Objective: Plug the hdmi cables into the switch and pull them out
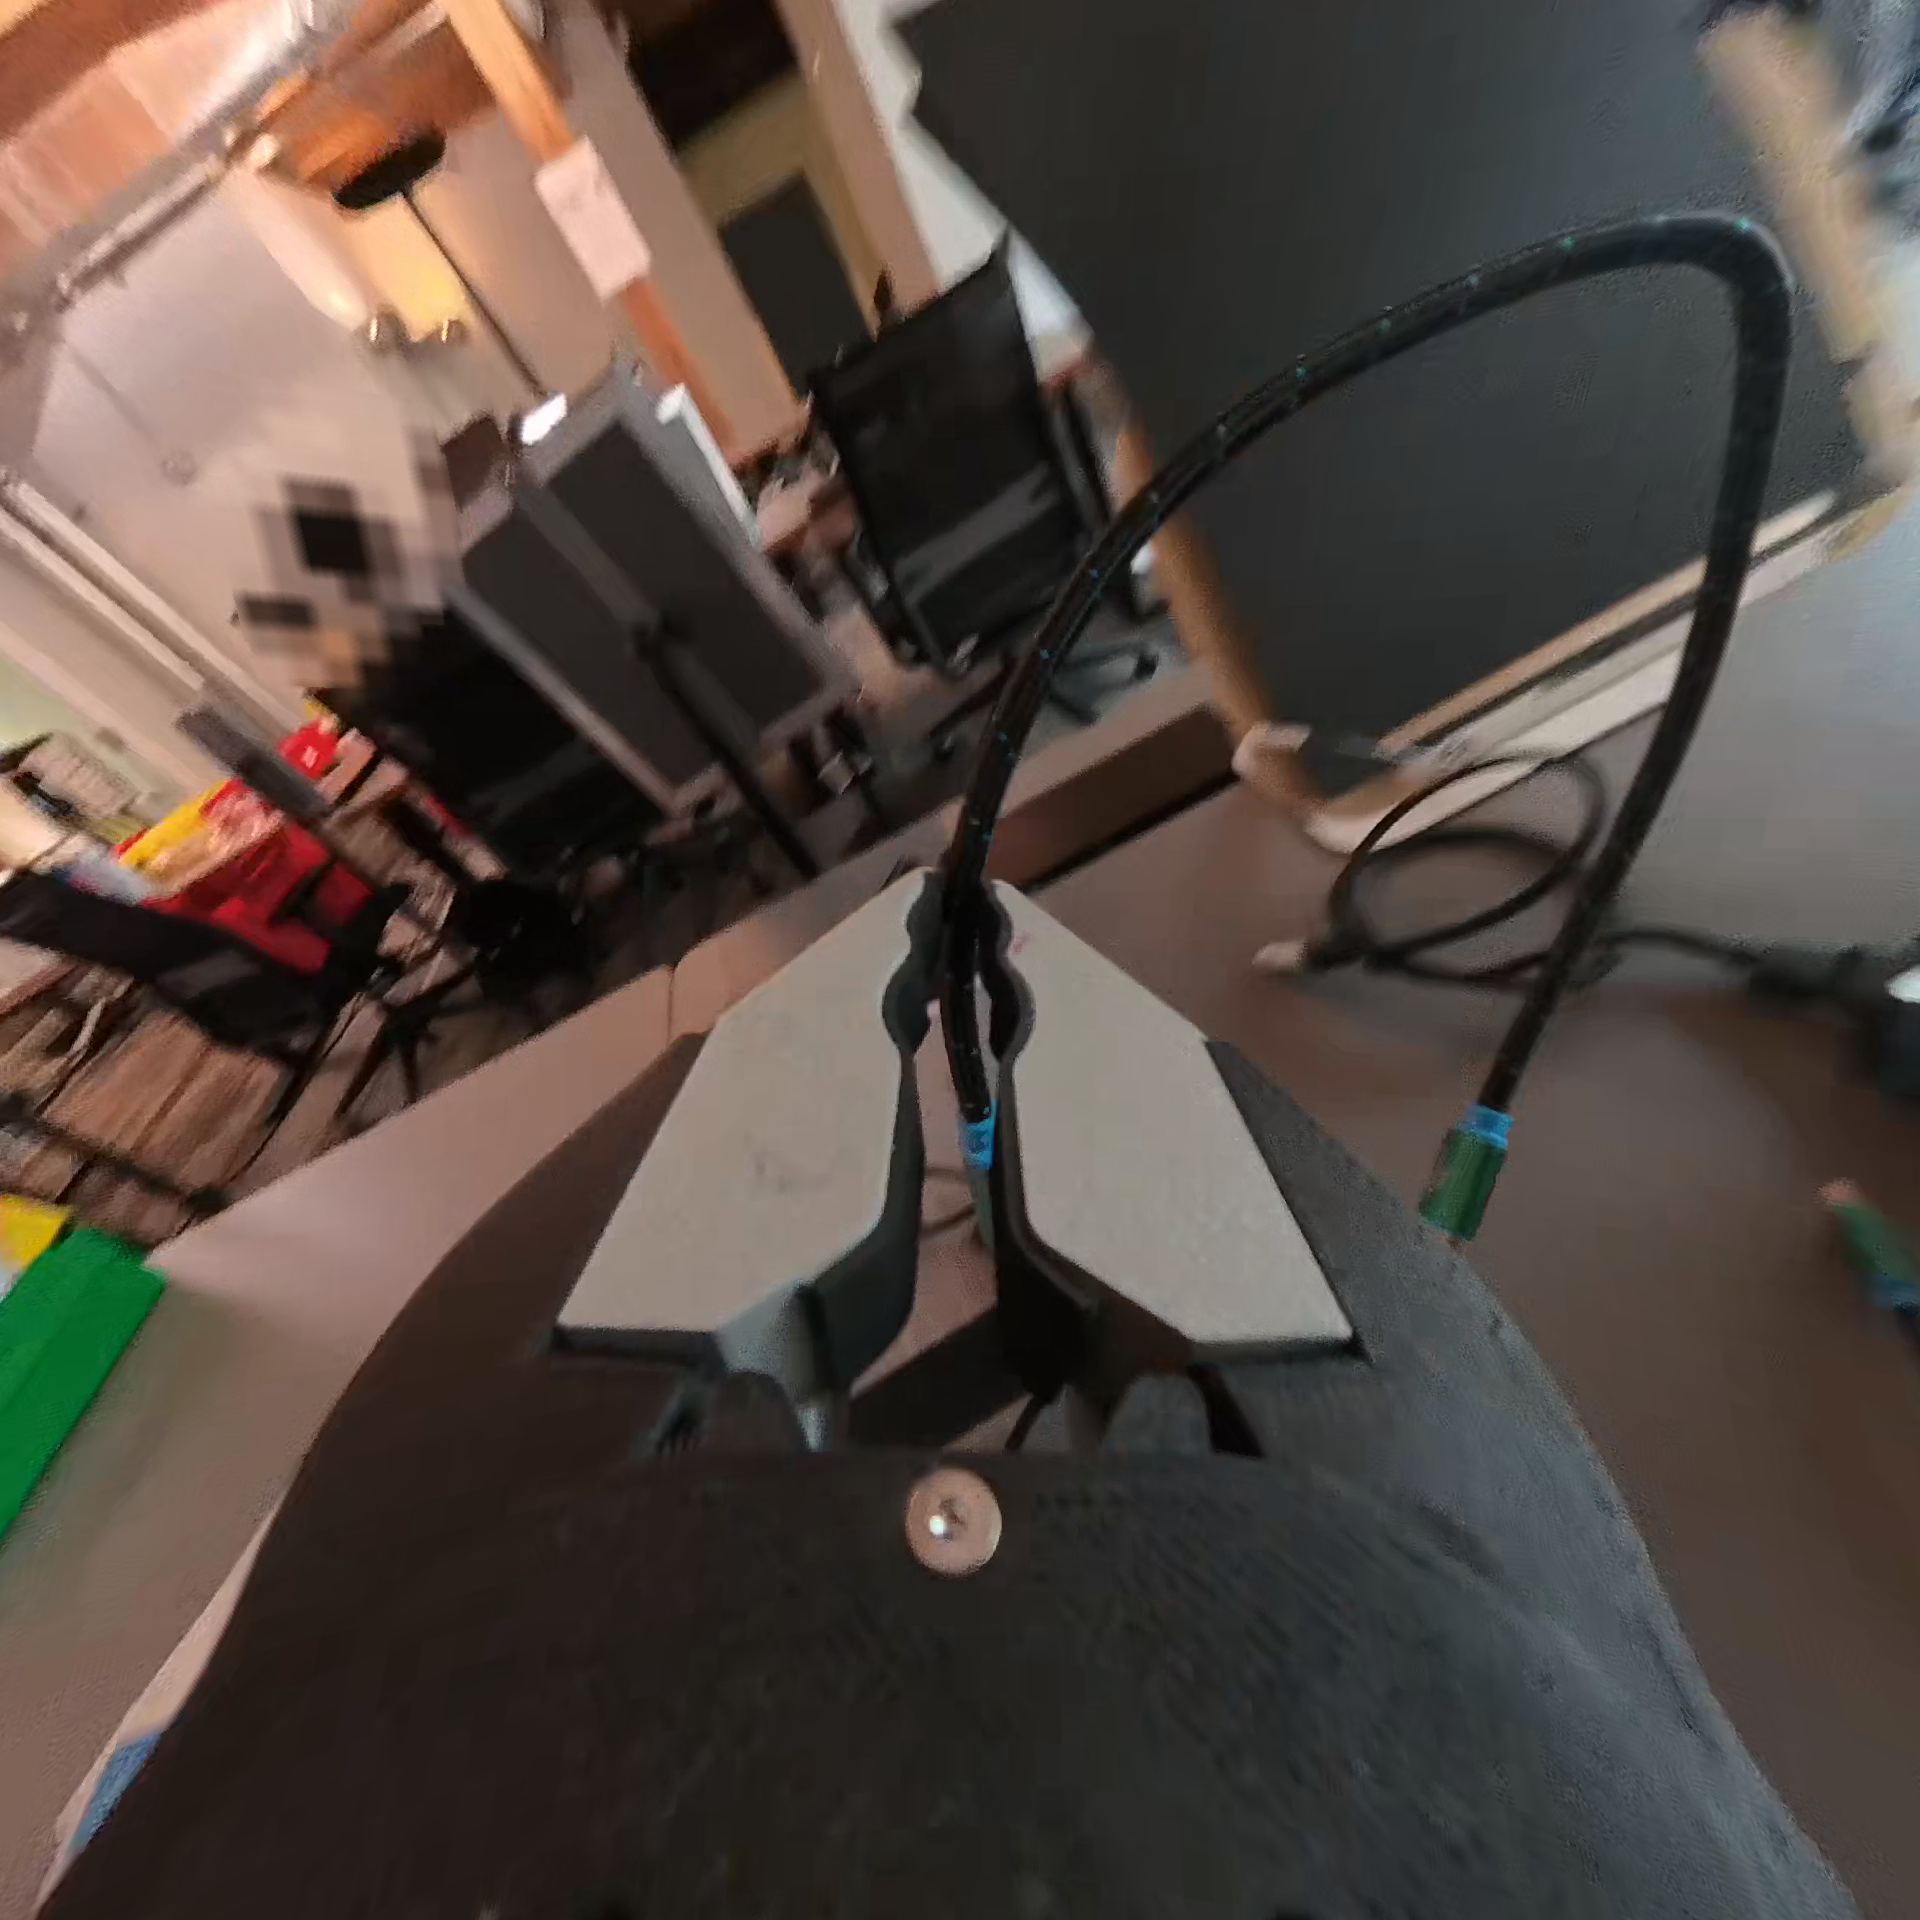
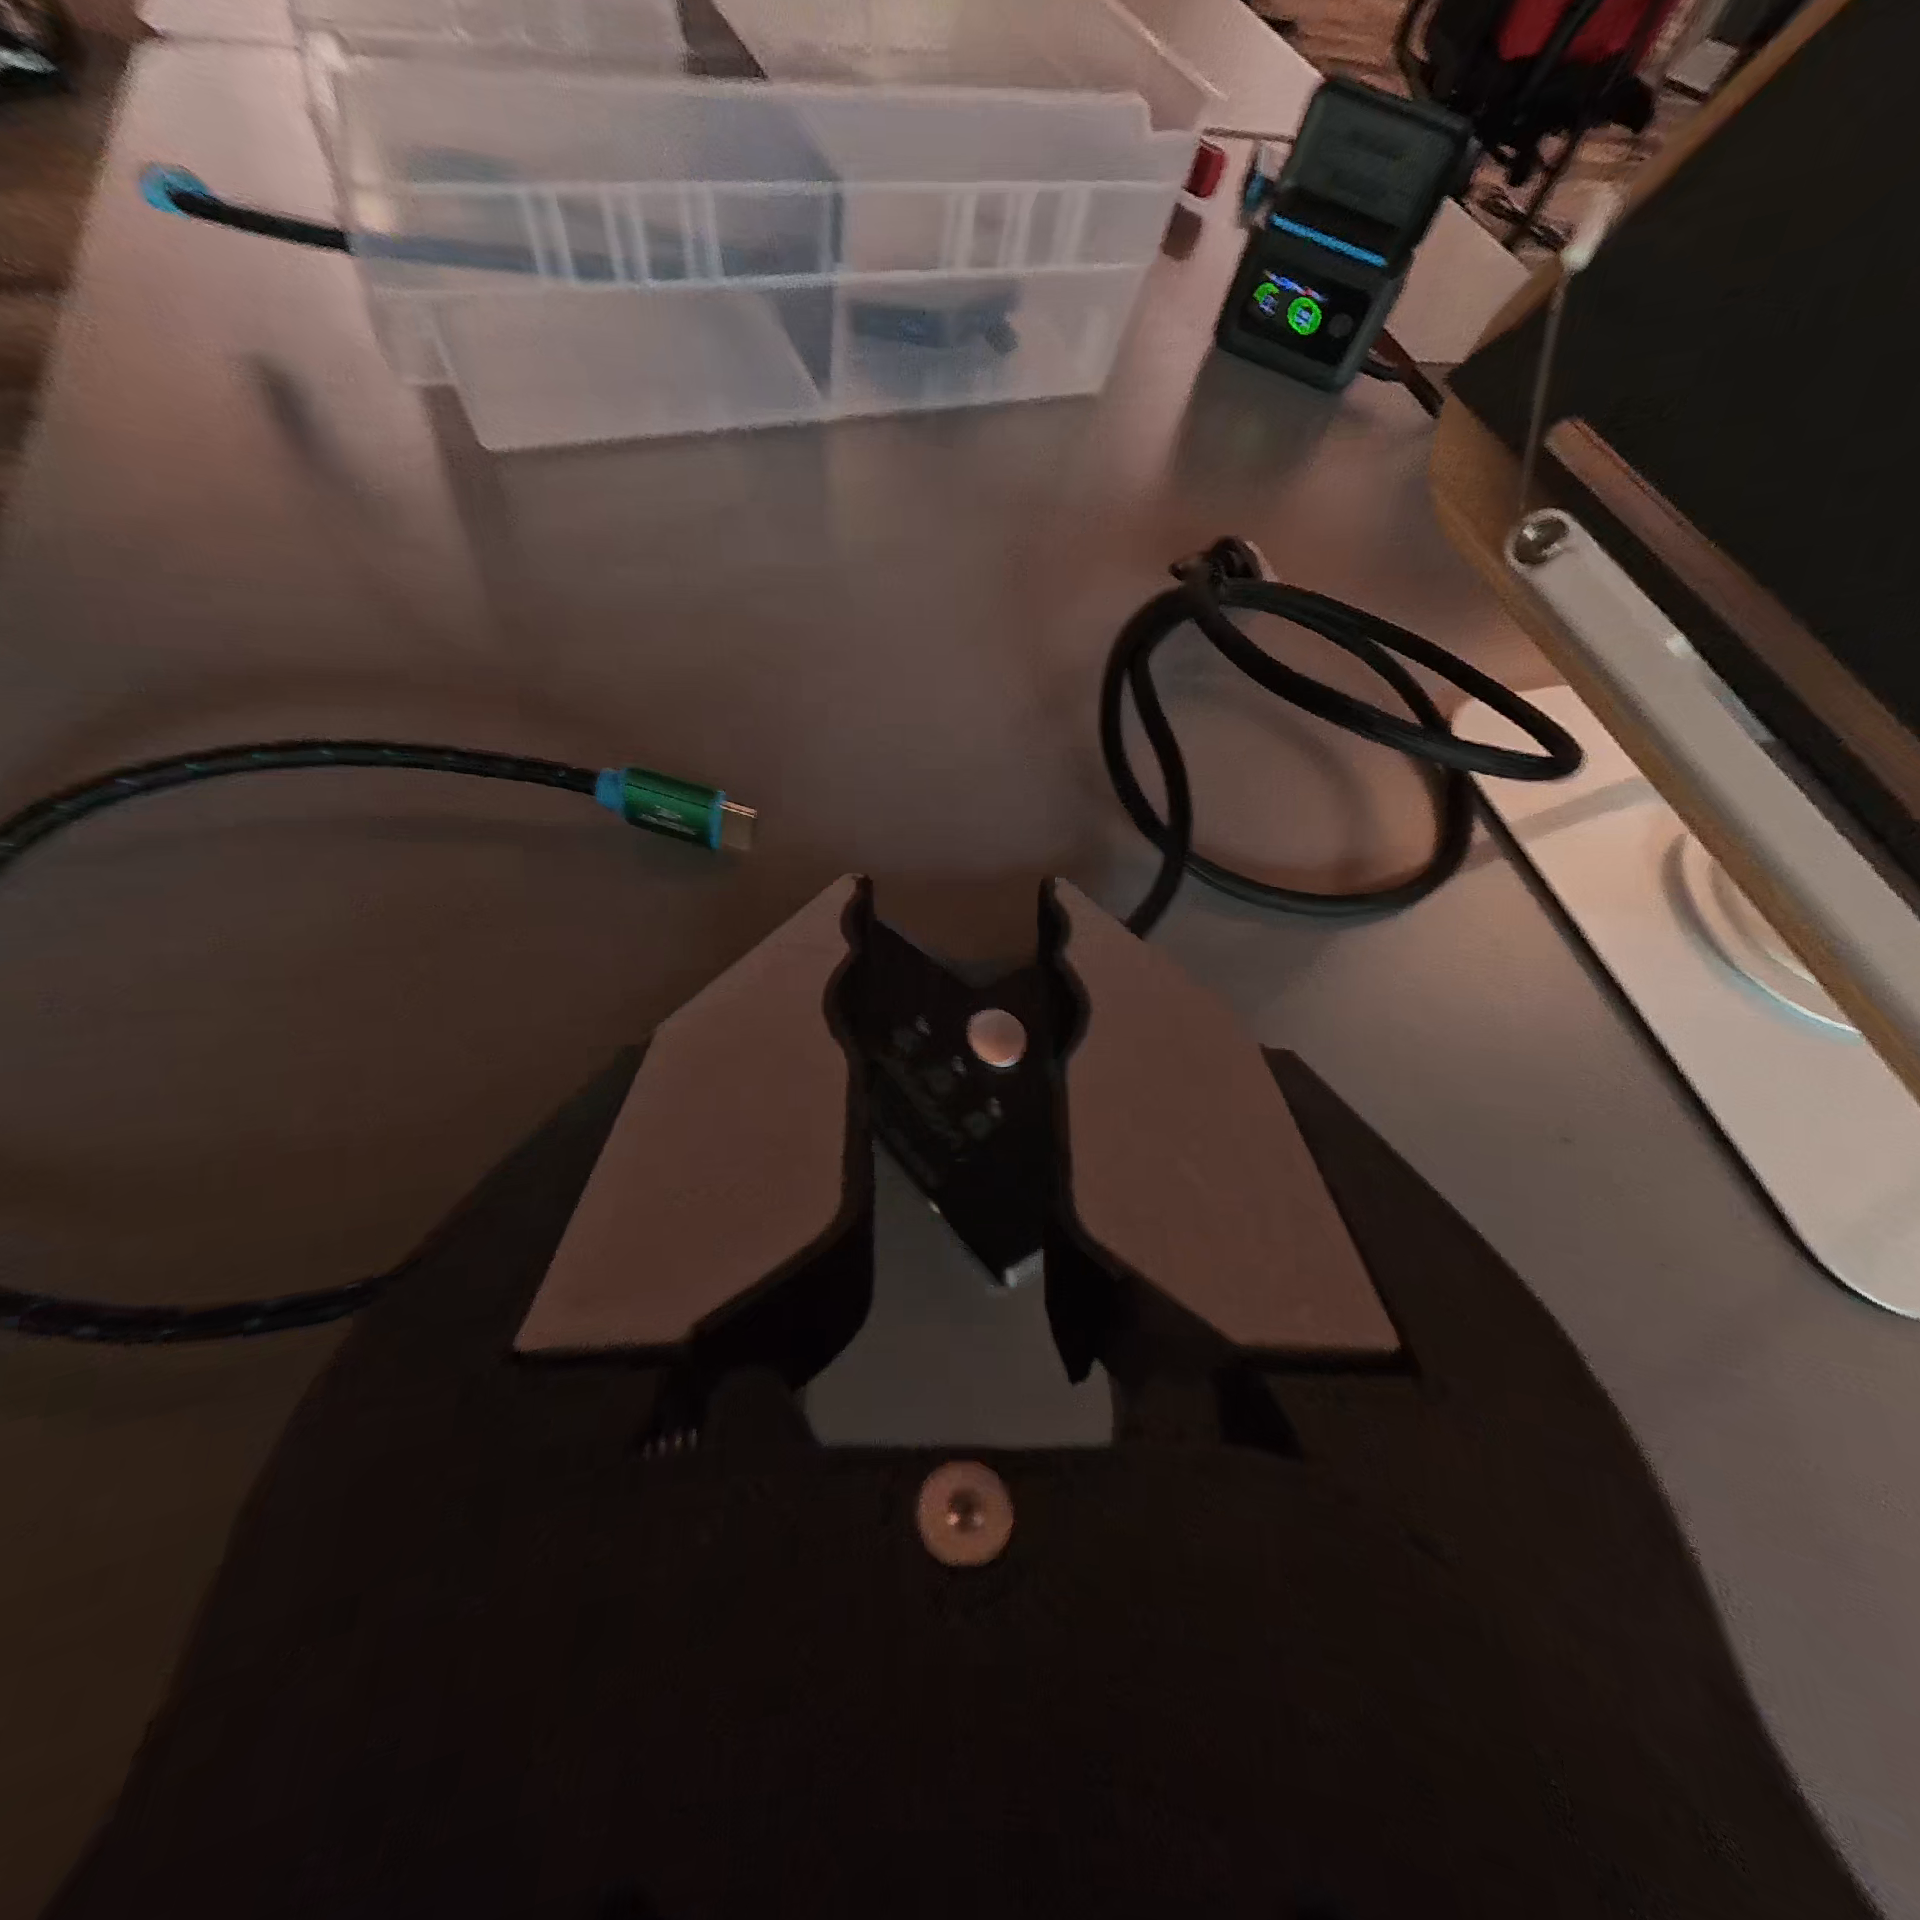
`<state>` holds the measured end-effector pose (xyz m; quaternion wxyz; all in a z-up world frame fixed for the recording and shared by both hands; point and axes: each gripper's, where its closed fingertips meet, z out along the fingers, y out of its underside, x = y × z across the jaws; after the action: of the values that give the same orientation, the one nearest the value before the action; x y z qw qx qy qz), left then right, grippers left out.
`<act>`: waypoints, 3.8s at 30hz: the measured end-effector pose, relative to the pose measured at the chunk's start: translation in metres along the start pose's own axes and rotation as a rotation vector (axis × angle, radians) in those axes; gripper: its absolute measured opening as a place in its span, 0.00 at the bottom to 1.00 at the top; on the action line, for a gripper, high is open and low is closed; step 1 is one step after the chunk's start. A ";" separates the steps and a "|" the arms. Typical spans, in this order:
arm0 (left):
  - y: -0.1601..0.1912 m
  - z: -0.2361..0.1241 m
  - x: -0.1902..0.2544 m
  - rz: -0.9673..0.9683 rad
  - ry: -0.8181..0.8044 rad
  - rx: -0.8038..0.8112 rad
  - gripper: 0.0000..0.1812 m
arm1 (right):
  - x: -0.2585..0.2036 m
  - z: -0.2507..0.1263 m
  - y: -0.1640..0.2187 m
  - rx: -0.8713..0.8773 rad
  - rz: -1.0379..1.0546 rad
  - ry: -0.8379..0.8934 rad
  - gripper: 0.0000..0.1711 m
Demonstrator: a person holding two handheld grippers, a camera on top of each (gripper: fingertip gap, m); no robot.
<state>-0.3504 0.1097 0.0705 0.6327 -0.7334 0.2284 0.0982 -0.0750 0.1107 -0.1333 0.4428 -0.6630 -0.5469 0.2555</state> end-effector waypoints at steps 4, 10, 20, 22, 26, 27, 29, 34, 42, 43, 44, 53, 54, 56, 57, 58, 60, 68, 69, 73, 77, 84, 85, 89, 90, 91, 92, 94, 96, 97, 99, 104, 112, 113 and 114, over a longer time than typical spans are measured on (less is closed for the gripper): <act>-0.058 -0.018 0.049 -0.019 0.158 0.164 0.02 | -0.008 -0.005 -0.013 0.084 0.029 -0.066 0.19; -0.063 -0.013 0.177 -0.044 0.488 0.237 0.04 | 0.017 -0.016 -0.018 0.146 0.132 0.012 0.19; 0.000 0.048 0.346 0.007 0.747 0.189 0.03 | 0.079 -0.047 -0.014 0.203 0.216 0.359 0.17; 0.008 0.058 0.362 0.019 0.786 0.182 0.03 | 0.089 -0.057 -0.017 0.225 0.194 0.455 0.17; 0.023 0.073 0.388 0.106 0.800 0.176 0.03 | 0.092 -0.056 -0.018 0.224 0.186 0.474 0.15; 0.023 0.074 0.389 0.135 0.791 0.181 0.03 | 0.093 -0.055 -0.017 0.223 0.186 0.482 0.16; 0.023 0.074 0.390 0.182 0.783 0.192 0.03 | 0.094 -0.053 -0.016 0.223 0.194 0.478 0.15; 0.028 0.078 0.381 0.356 0.629 0.263 0.03 | 0.081 -0.047 -0.021 0.246 0.198 0.372 0.16; 0.032 0.078 0.392 0.504 0.557 0.319 0.03 | 0.055 -0.065 -0.042 0.246 0.166 0.261 0.17; 0.031 0.079 0.390 0.491 0.551 0.316 0.03 | 0.053 -0.069 -0.043 0.210 0.174 0.260 0.17; 0.030 0.079 0.388 0.477 0.546 0.316 0.03 | 0.053 -0.073 -0.043 0.164 0.180 0.286 0.18; 0.016 0.075 0.379 0.230 0.642 0.321 0.12 | 0.044 -0.069 0.015 -0.320 0.161 0.631 0.16; 0.015 0.074 0.376 0.191 0.655 0.324 0.13 | 0.046 -0.072 0.024 -0.353 0.169 0.669 0.15; 0.013 0.075 0.370 0.121 0.679 0.320 0.18 | 0.051 -0.080 0.039 -0.381 0.206 0.734 0.13; 0.015 0.078 0.368 0.094 0.687 0.300 0.20 | 0.053 -0.085 0.044 -0.386 0.234 0.752 0.14; 0.016 0.081 0.366 0.072 0.686 0.277 0.21 | 0.051 -0.086 0.046 -0.373 0.263 0.736 0.15; 0.018 0.088 0.359 0.033 0.659 0.248 0.20 | 0.037 -0.077 0.039 -0.299 0.320 0.631 0.20; 0.026 0.109 0.331 -0.007 0.511 0.194 0.16 | -0.017 -0.038 0.052 -0.310 0.353 0.365 0.26; 0.025 0.109 0.329 -0.021 0.510 0.192 0.16 | -0.017 -0.039 0.057 -0.332 0.341 0.389 0.24; 0.025 0.112 0.324 -0.048 0.501 0.186 0.16 | 0.004 -0.051 0.098 -0.506 0.346 0.517 0.24; 0.029 0.113 0.324 -0.025 0.493 0.177 0.14 | 0.040 -0.077 0.124 -0.635 0.240 0.770 0.15; 0.029 0.113 0.326 -0.024 0.514 0.177 0.13 | 0.062 -0.077 0.098 -0.630 0.225 0.843 0.17; 0.029 0.113 0.325 -0.030 0.512 0.177 0.13 | 0.063 -0.068 0.084 -0.553 0.255 0.798 0.18; 0.029 0.115 0.322 -0.041 0.500 0.176 0.13 | 0.071 -0.032 0.036 -0.265 0.399 0.586 0.22; 0.031 0.116 0.322 -0.036 0.499 0.169 0.13 | 0.073 -0.023 0.027 -0.208 0.418 0.535 0.24; 0.033 0.118 0.323 -0.027 0.499 0.161 0.13 | 0.078 -0.016 0.020 -0.158 0.427 0.509 0.24; 0.036 0.119 0.324 -0.015 0.500 0.153 0.13 | 0.082 -0.011 0.017 -0.124 0.432 0.500 0.24; 0.040 0.121 0.327 0.006 0.499 0.139 0.13 | 0.090 -0.003 0.014 -0.051 0.406 0.495 0.24; 0.041 0.121 0.329 0.016 0.504 0.135 0.13 | 0.096 -0.002 0.012 0.036 0.351 0.522 0.24; 0.041 0.121 0.331 0.017 0.510 0.136 0.13 | 0.098 -0.003 0.010 0.061 0.332 0.535 0.21; 0.040 0.119 0.334 -0.008 0.537 0.149 0.13 | 0.095 -0.007 0.003 0.099 0.309 0.533 0.22; 0.041 0.122 0.331 -0.038 0.531 0.142 0.12 | 0.092 -0.013 0.000 0.130 0.311 0.564 0.21; 0.040 0.122 0.328 -0.070 0.526 0.143 0.11 | 0.094 -0.002 0.014 0.066 0.299 0.569 0.20; 0.039 0.121 0.328 -0.074 0.527 0.154 0.11 | 0.092 0.001 0.016 0.065 0.311 0.552 0.20; 0.035 0.120 0.328 -0.081 0.529 0.178 0.10 | 0.091 0.004 0.017 0.063 0.322 0.536 0.20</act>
<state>-0.0620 0.1537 -0.1242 0.6165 -0.6836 0.3638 -0.1422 -0.0453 0.1981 -0.1365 0.5454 -0.7708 -0.2903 0.1554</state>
